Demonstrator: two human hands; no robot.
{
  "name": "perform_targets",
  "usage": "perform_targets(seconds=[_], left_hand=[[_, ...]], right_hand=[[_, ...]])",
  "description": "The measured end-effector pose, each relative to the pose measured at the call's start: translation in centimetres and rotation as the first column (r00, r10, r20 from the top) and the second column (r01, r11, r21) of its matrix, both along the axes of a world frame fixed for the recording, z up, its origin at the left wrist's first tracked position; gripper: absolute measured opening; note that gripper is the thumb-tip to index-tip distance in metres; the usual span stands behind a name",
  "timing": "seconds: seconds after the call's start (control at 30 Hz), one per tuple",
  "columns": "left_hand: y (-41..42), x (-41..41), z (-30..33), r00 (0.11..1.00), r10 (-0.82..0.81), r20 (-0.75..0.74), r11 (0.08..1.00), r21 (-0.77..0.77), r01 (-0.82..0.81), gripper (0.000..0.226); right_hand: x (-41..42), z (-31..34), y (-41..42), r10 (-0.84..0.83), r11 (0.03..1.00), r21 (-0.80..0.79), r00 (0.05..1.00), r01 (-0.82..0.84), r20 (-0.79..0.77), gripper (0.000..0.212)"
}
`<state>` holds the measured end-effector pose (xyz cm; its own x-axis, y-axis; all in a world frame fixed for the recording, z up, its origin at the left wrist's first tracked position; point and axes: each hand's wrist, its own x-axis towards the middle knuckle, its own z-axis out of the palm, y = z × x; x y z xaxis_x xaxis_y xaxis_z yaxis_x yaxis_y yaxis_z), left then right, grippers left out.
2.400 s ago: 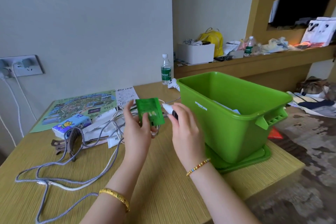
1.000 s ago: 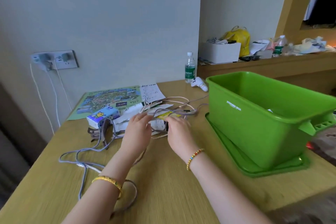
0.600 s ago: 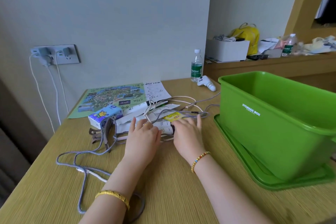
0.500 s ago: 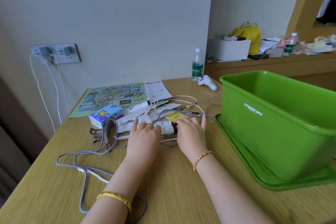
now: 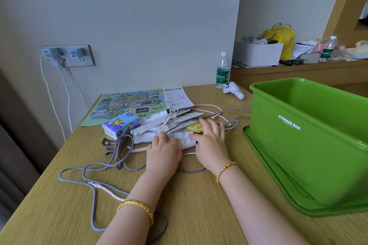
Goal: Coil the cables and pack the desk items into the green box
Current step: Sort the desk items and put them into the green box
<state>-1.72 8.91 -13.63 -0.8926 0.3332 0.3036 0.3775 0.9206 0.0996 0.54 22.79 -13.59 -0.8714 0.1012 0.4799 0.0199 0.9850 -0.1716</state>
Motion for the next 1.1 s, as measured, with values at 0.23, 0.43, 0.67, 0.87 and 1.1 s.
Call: perform_targets(seconds=[0.23, 0.43, 0.67, 0.87, 1.1], left_hand=[[-0.6, -0.3, 0.5, 0.997, -0.049, 0.063, 0.995, 0.087, 0.043, 0.037], [-1.5, -0.5, 0.9, 0.988, -0.106, 0.108, 0.992, 0.081, 0.097, 0.037], [-1.9, -0.1, 0.9, 0.966, -0.188, 0.179, 0.982, 0.05, 0.182, 0.04], [-1.9, -0.2, 0.9, 0.956, -0.213, 0.203, 0.977, 0.058, 0.205, 0.041], [-1.6, -0.2, 0.3, 0.973, -0.228, 0.018, 0.959, 0.176, 0.222, 0.037]], right_hand=[[-0.3, -0.6, 1.1, -0.12, 0.984, -0.124, 0.99, 0.128, 0.071, 0.032], [-0.3, -0.4, 1.4, -0.092, 0.97, -0.22, 0.994, 0.101, 0.053, 0.033], [-0.7, -0.4, 1.5, 0.023, 0.981, -0.193, 0.999, -0.015, 0.037, 0.03], [-1.7, -0.2, 1.8, 0.071, 0.986, -0.16, 0.987, -0.048, 0.145, 0.032], [-1.5, -0.6, 2.5, 0.044, 0.992, -0.124, 0.991, -0.028, 0.128, 0.031]])
